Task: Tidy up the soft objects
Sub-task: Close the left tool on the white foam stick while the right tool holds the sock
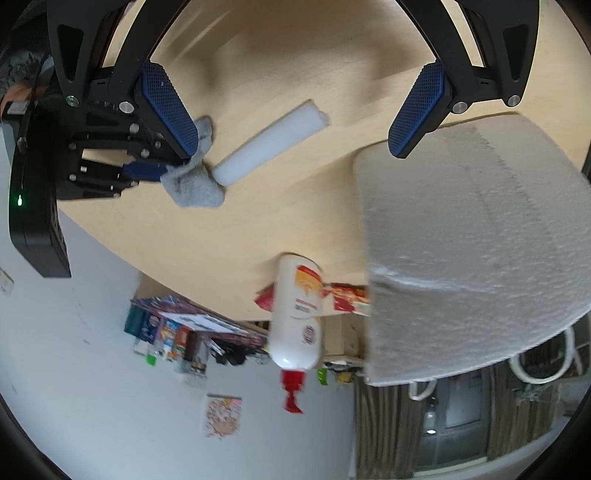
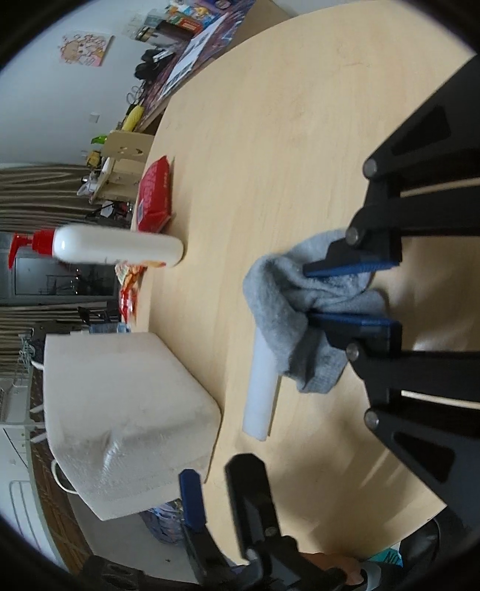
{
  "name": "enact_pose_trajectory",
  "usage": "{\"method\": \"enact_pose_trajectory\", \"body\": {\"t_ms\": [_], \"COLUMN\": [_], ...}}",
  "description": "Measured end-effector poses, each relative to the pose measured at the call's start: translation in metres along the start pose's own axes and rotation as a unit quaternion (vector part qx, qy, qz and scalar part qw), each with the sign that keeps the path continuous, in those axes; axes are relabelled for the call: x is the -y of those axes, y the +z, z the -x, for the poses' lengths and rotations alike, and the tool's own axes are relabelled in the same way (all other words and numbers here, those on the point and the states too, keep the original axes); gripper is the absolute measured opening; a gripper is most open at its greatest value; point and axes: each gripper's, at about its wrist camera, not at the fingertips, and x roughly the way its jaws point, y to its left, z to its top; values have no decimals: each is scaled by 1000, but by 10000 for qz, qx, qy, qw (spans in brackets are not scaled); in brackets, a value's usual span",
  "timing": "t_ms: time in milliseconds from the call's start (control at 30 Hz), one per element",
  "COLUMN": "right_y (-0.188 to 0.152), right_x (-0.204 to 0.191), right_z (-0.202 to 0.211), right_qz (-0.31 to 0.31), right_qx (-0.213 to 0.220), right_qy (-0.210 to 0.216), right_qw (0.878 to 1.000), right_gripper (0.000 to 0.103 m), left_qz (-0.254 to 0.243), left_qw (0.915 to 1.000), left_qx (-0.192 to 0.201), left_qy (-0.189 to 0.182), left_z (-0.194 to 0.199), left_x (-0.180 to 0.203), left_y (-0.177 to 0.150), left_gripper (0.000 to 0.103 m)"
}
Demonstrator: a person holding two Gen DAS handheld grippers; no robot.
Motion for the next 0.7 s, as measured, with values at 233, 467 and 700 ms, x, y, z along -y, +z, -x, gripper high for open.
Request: {"method": "enact_pose_trajectory", "body": {"t_ms": [233,467,700], "right_y": [-14,-18,-21], "right_x": [33,40,44], "right_z": [12,14,15], "right_qz": [-411,-529,-553], "right_qx": [70,169,246], "right_qy": [-358,-209,-101], "right_qw": [9985,9982,9981], "right_gripper": [22,22,22], "left_qz": [-209,-121,-90], "left_qw": [9987,9968,9933], "left_qx": [-324,-758,-1114], "left_qy": [-340,-205,-281], "left_z": [-18,-38,-47], "left_x": [20,13,6], "left_y": [2,2,-1], "left_gripper": [103,95,78]}}
